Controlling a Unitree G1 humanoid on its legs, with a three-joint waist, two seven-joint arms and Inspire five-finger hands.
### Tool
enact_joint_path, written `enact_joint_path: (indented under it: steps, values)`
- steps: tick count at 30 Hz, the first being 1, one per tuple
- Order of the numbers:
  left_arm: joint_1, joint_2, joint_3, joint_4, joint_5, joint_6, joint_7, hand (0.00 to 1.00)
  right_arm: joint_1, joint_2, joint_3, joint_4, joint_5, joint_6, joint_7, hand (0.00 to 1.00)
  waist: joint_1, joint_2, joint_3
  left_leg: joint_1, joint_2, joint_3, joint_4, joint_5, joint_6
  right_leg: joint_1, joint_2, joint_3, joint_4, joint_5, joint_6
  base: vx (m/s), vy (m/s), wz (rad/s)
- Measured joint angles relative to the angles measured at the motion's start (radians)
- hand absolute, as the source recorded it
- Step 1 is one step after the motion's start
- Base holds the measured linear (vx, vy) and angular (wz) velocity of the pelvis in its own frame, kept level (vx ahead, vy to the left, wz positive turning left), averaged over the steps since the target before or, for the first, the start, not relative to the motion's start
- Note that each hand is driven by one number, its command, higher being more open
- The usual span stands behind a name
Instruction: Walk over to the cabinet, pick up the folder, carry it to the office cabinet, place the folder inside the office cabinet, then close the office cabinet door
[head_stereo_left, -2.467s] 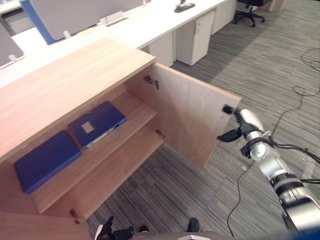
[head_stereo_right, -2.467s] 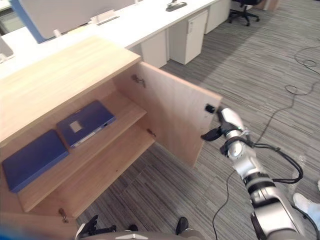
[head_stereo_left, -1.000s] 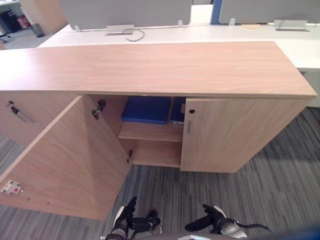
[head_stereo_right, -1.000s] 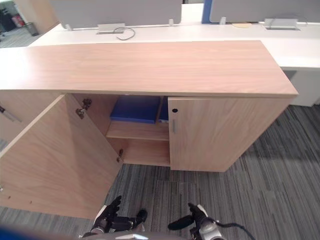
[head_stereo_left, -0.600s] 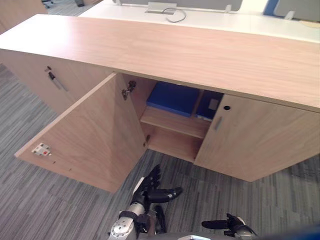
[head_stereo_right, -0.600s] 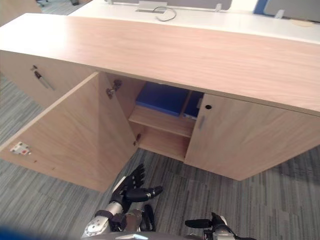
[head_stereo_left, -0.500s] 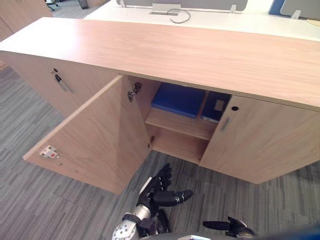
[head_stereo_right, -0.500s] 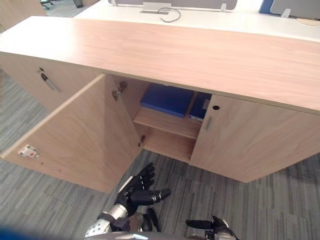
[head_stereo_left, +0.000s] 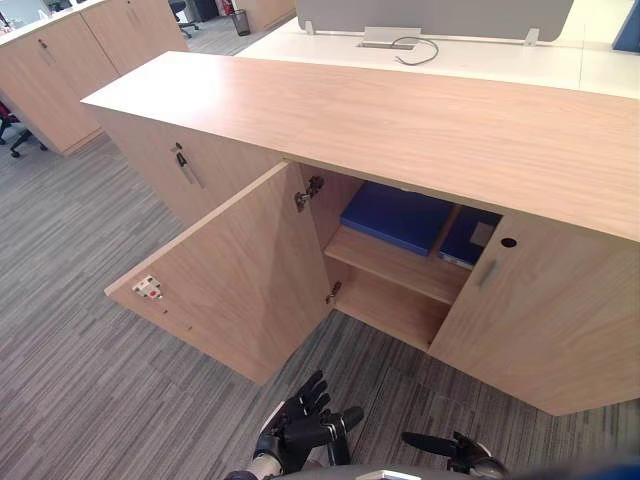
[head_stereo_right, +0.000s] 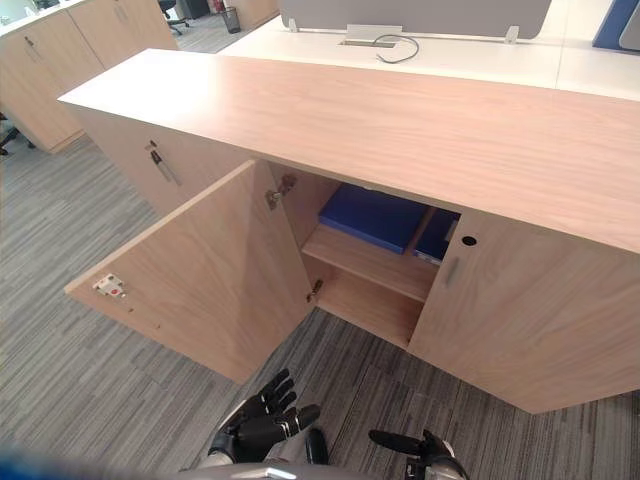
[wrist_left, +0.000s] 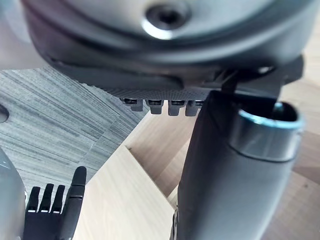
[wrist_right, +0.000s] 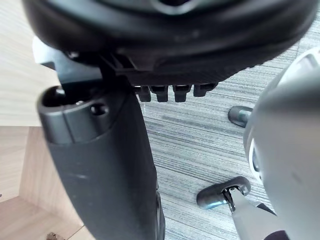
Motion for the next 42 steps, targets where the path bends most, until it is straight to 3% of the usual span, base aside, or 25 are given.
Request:
enact_joint_path:
  steps: [4, 9, 11, 13, 15, 18, 20, 23, 26, 33, 42]
  values:
    - [0.015, -0.042, 0.137, 0.057, -0.002, -0.006, 0.003, 1.0, 0.029, 0.009, 0.0, -0.012, 0.0, -0.001, -0.001, 1.0, 0.004, -0.006, 0.004, 0.004, -0.006, -0.019, 0.0, 0.0, 0.0, 0.016, -0.002, -0.018, 0.004, 0.001, 0.001, -0.01, -0.002, 0.15]
    - [0.007, -0.154, 0.365, 0.32, -0.05, -0.035, 0.028, 1.0, 0.049, 0.029, -0.002, -0.033, 0.026, -0.015, 0.009, 1.0, 0.011, -0.012, 0.008, 0.01, -0.01, -0.052, -0.001, -0.006, -0.008, 0.03, -0.004, -0.044, 0.026, 0.002, -0.002, -0.02, 0.006, 0.19]
    - [0.014, -0.167, 0.396, 0.373, -0.044, -0.032, 0.038, 1.0, 0.056, 0.04, -0.003, -0.045, 0.045, -0.02, 0.012, 1.0, 0.012, -0.017, 0.011, 0.013, -0.01, -0.057, -0.001, -0.01, -0.007, 0.035, -0.004, -0.048, 0.028, 0.005, -0.007, -0.02, 0.017, 0.1]
    - [0.005, -0.205, 0.447, 0.421, 0.004, -0.015, 0.044, 1.0, 0.068, 0.047, -0.003, -0.066, 0.09, -0.026, 0.011, 1.0, 0.014, -0.024, 0.016, 0.016, -0.01, -0.055, -0.001, -0.016, -0.006, 0.037, -0.004, -0.053, 0.027, 0.009, -0.014, -0.01, 0.011, -0.02]
    - [-0.018, -0.282, 0.571, 0.435, 0.072, -0.006, 0.069, 1.0, 0.079, 0.063, -0.043, -0.081, 0.121, -0.03, 0.01, 1.0, 0.014, -0.037, 0.021, 0.018, -0.009, -0.049, -0.001, -0.02, -0.009, 0.039, -0.003, -0.055, 0.023, 0.012, -0.026, -0.02, 0.022, -0.07]
    - [-0.096, -0.318, 0.71, 0.43, 0.163, -0.008, 0.112, 1.0, 0.099, 0.089, -0.074, -0.111, 0.122, -0.029, 0.011, 1.0, 0.013, -0.058, 0.028, 0.019, -0.008, -0.033, -0.001, -0.024, -0.007, 0.038, -0.003, -0.054, 0.014, 0.012, -0.039, -0.02, 0.022, -0.14]
    - [-0.121, -0.329, 0.742, 0.366, 0.242, -0.009, 0.139, 1.0, 0.112, 0.097, -0.082, -0.131, 0.122, -0.027, 0.012, 1.0, 0.01, -0.064, 0.024, 0.021, -0.009, -0.03, -0.001, -0.028, -0.004, 0.038, -0.003, -0.051, 0.014, 0.014, -0.05, 0.0, 0.022, -0.08]
    - [-0.114, -0.336, 0.71, 0.152, 0.368, -0.009, 0.149, 1.0, 0.119, 0.1, -0.082, -0.138, 0.118, -0.02, 0.016, 1.0, 0.011, -0.075, 0.016, 0.025, -0.003, -0.009, -0.001, -0.033, -0.01, 0.024, -0.005, -0.026, 0.025, 0.022, -0.062, 0.01, 0.035, -0.18]
    - [-0.15, -0.321, 0.676, 0.031, 0.474, -0.018, 0.139, 1.0, 0.12, 0.099, -0.082, -0.143, 0.117, -0.016, 0.022, 1.0, 0.006, -0.064, 0.005, 0.03, 0.005, -0.005, 0.0, -0.037, -0.015, 0.017, -0.004, -0.022, 0.039, 0.037, -0.08, 0.03, 0.03, -0.12]
    - [-0.298, -0.283, 0.748, 0.081, 0.602, -0.024, 0.177, 1.0, 0.116, 0.099, -0.077, -0.144, 0.076, -0.007, 0.045, 1.0, 0.003, -0.059, -0.018, 0.064, 0.025, 0.01, 0.0, -0.041, -0.021, 0.029, 0.007, -0.002, 0.055, 0.04, -0.082, 0.01, 0.002, -0.08]
    - [-0.307, -0.194, 0.804, 0.199, 0.707, -0.024, 0.227, 1.0, 0.114, 0.087, -0.055, -0.142, 0.074, -0.006, 0.062, 1.0, 0.005, -0.038, -0.03, 0.08, 0.071, 0.05, -0.001, -0.04, -0.057, 0.035, 0.051, 0.031, 0.028, 0.04, -0.082, -0.01, -0.035, -0.16]
